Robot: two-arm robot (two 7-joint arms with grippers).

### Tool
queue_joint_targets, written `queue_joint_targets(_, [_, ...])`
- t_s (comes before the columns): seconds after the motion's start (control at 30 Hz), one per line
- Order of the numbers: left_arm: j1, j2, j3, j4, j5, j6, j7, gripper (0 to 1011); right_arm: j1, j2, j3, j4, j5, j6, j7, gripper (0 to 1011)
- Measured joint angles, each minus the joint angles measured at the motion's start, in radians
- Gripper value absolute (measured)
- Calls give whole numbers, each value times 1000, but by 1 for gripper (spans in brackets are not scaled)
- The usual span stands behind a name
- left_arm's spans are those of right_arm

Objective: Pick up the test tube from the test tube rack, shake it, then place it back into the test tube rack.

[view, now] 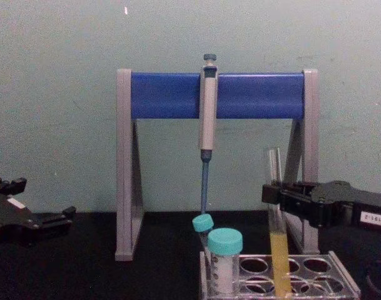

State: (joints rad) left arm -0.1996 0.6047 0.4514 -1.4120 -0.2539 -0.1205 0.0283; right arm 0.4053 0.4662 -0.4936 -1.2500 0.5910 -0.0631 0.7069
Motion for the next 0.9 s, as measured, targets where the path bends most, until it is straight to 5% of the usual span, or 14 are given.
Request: queue_joint_targets(0.9, [0, 0, 0, 0, 0, 0, 0, 1001, 5, -1, -8, 12, -10, 21, -4, 229])
